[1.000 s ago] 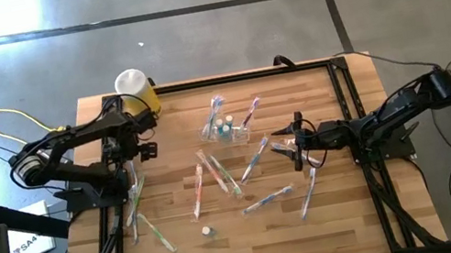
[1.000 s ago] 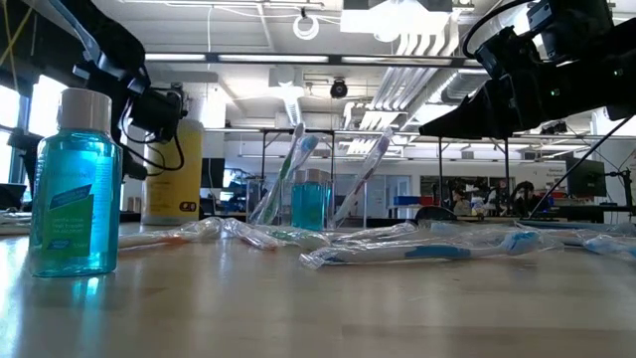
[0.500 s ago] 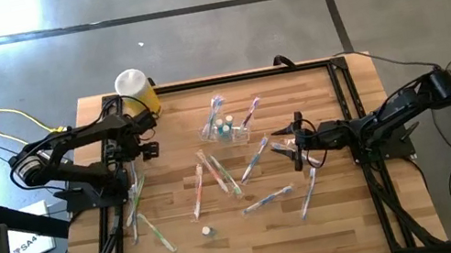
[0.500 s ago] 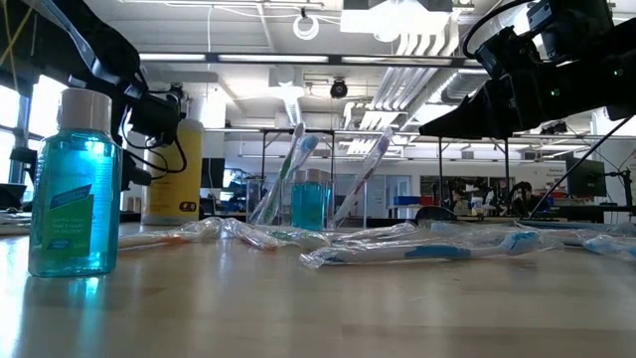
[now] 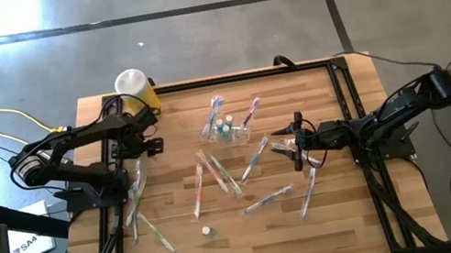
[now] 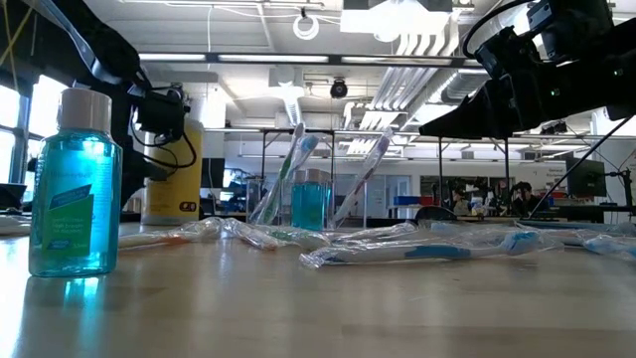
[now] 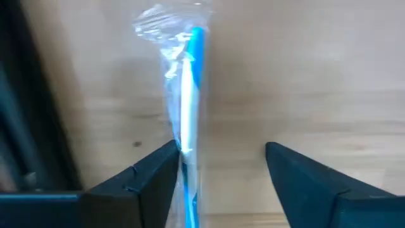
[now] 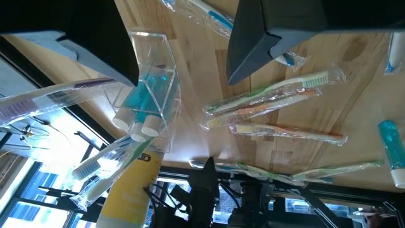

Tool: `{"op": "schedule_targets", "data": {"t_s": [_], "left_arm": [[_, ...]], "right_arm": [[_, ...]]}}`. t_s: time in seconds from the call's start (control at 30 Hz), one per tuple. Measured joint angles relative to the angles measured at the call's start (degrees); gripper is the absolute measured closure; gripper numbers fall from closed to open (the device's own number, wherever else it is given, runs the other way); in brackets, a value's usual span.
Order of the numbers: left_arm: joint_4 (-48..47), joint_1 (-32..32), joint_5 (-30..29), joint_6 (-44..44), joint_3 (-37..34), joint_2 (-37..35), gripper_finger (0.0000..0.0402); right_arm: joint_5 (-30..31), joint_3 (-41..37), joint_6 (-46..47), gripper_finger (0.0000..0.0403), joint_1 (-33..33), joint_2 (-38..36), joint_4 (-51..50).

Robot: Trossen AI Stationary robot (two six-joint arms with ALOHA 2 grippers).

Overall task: Pick & Place toothbrushing station
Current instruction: Put the blue toothbrush into the transparent organizer

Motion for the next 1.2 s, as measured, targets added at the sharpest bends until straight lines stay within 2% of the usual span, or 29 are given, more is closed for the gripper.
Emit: {"op": "schedule_targets", "data": {"t_s": [0.17,0.43,0.47,0.63,0.77,1.0,1.2], "left_arm": [[3.66,0.00,0.84,1.21,0.02,0.00,0.0238],[7.71,0.00,1.04,6.20,0.02,0.04,0.0378],[8.19,0.00,1.00,6.98,0.02,0.04,0.0386],[11.49,0.00,1.22,8.36,0.02,0.04,0.0377],[16.00,-0.36,4.89,11.34,0.02,0.04,0.0391],[24.43,-3.93,5.69,13.98,0.08,-0.13,0.0393],[24.30,-8.28,5.54,16.59,4.50,-0.11,0.0394]], "right_arm": [[0.02,0.00,0.00,0.0172,0.02,0.01,0.01],[0.02,0.00,0.01,0.0172,0.01,0.01,0.01],[0.02,0.00,0.02,0.0172,0.02,0.01,-0.01],[0.02,0.00,0.02,0.0172,0.01,-0.01,-0.01],[0.02,0.00,0.02,0.0172,0.02,0.01,-0.01],[0.02,0.00,0.02,0.0172,0.02,0.01,-0.03],[0.04,0.00,0.04,0.0172,0.01,0.01,-0.04]]}}
